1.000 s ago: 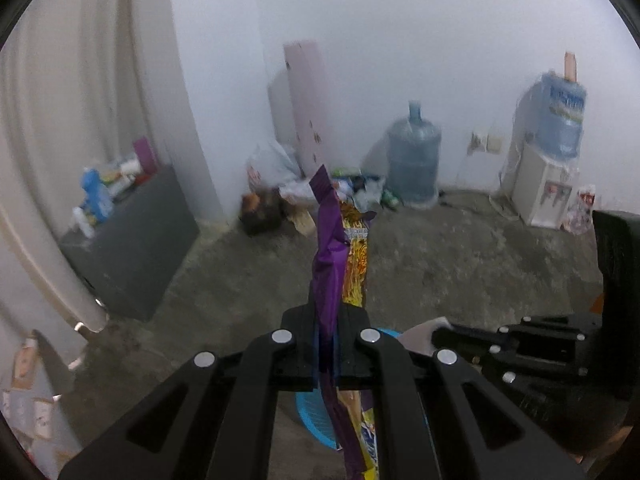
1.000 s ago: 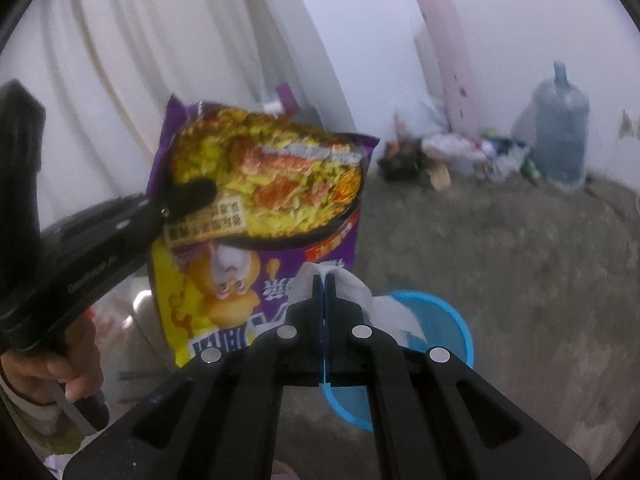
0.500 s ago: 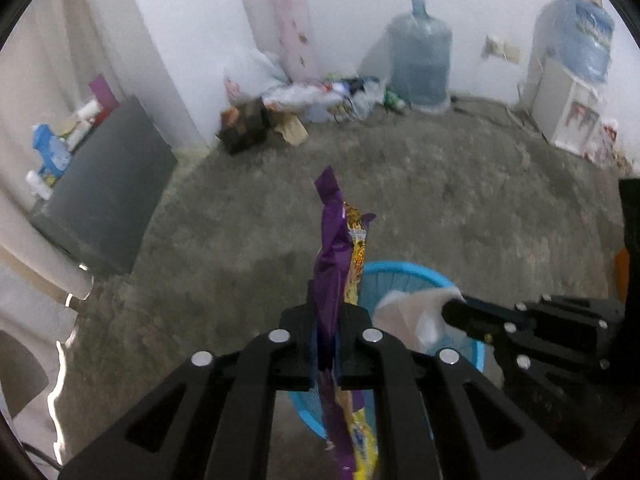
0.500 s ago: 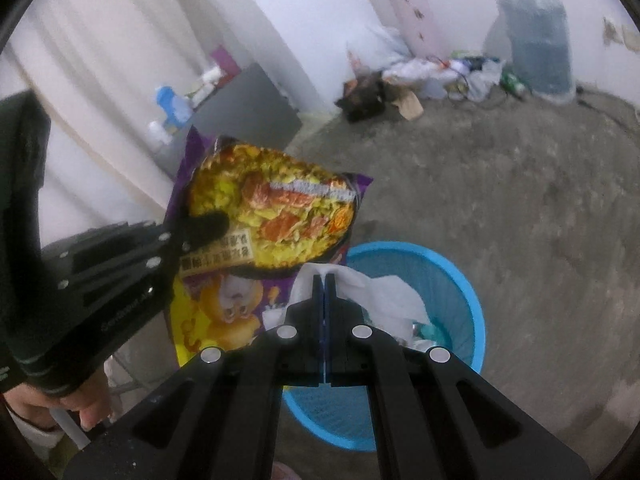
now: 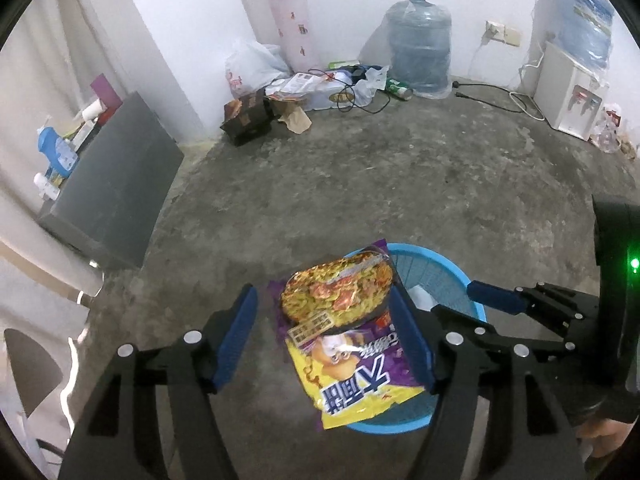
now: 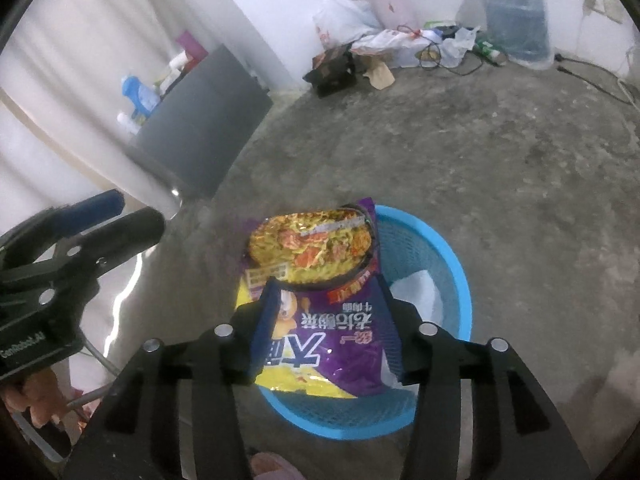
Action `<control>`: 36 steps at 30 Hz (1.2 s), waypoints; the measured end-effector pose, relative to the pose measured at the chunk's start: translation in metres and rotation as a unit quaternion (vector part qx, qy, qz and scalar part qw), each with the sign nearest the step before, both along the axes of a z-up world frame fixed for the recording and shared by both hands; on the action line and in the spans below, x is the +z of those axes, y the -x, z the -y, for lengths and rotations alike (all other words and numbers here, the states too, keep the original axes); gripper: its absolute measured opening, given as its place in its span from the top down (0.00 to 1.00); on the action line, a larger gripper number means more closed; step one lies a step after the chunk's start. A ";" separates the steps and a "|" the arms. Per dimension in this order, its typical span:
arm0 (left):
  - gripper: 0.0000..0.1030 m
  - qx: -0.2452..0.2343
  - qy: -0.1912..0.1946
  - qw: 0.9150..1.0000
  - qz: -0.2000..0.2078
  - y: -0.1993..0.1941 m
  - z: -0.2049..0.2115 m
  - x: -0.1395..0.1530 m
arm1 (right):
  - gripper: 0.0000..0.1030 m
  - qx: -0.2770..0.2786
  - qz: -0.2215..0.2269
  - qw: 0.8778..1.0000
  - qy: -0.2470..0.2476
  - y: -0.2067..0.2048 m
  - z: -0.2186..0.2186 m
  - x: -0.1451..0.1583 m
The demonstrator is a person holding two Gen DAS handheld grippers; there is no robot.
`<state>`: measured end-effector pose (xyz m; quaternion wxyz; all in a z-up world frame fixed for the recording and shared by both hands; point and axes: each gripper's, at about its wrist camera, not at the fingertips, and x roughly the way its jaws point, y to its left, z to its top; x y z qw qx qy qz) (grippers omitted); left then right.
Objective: Collect trash
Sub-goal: 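Open both tools above the wastebasket to drop the chip bag and tissue, then grasp the chip bag with right tool and release it deeper in basket while left tool returns to table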
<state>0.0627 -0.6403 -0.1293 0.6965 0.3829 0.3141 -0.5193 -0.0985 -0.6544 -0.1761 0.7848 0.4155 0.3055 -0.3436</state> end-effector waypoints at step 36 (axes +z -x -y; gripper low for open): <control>0.25 0.272 0.167 0.948 -0.006 -0.065 -0.448 0.219 | 0.46 0.095 -0.155 0.980 -0.080 -0.160 -0.030 -0.133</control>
